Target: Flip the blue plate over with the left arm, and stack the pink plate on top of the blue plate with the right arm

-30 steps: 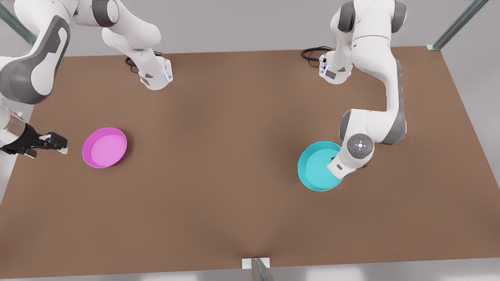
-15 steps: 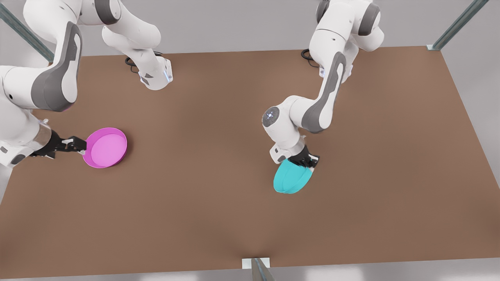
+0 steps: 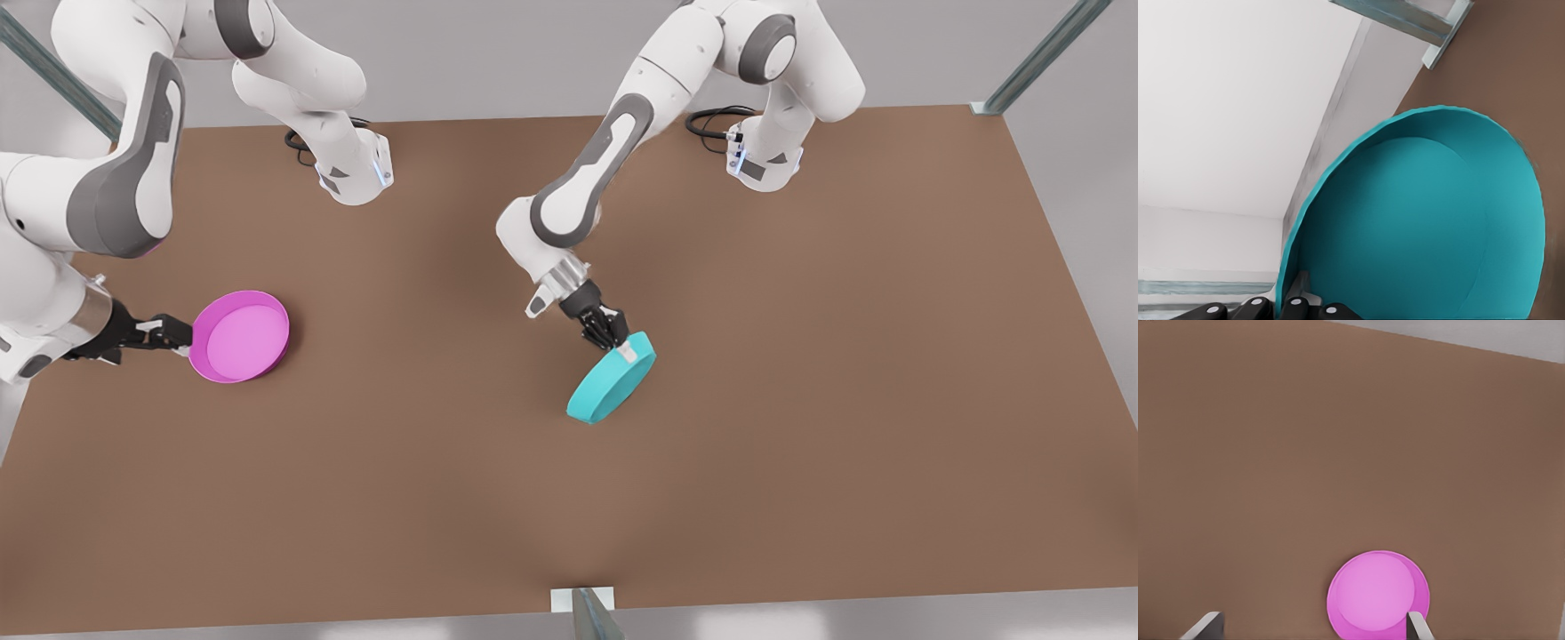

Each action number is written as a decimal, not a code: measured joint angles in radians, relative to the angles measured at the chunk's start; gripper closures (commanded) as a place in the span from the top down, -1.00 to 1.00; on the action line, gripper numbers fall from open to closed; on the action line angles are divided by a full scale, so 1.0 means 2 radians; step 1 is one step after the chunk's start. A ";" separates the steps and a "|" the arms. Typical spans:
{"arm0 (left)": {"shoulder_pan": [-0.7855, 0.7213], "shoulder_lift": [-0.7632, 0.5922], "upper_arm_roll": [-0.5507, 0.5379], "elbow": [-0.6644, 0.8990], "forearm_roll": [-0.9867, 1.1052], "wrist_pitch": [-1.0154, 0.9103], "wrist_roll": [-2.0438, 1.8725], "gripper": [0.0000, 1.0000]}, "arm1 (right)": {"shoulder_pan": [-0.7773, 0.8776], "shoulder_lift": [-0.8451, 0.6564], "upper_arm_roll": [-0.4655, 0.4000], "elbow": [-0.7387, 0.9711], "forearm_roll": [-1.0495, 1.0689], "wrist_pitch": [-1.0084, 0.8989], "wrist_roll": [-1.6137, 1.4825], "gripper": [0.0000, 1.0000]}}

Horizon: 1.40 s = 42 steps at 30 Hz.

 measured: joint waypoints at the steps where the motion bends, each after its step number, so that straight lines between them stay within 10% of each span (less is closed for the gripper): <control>1: -0.006 0.003 0.000 0.001 0.015 -0.005 -0.003 -0.57 | 0.002 0.000 0.000 0.000 0.000 0.000 -0.001 1.00; 24: -0.047 0.116 -0.021 0.037 0.136 -0.085 -0.084 -0.57 | -0.011 0.002 -0.001 0.006 -0.001 0.007 -0.010 1.00; 25: -0.047 0.118 -0.021 0.037 0.135 -0.084 -0.084 1.00 | -0.015 0.002 -0.002 0.006 -0.001 0.008 -0.010 1.00; 33: -0.047 0.131 -0.045 0.089 0.105 -0.102 -0.088 1.00 | -0.013 0.004 -0.001 0.003 -0.001 0.007 -0.006 1.00; 42: -0.039 0.137 -0.103 0.299 -0.306 0.074 -0.501 1.00 | -0.012 -0.001 0.005 -0.053 0.006 0.032 -0.010 1.00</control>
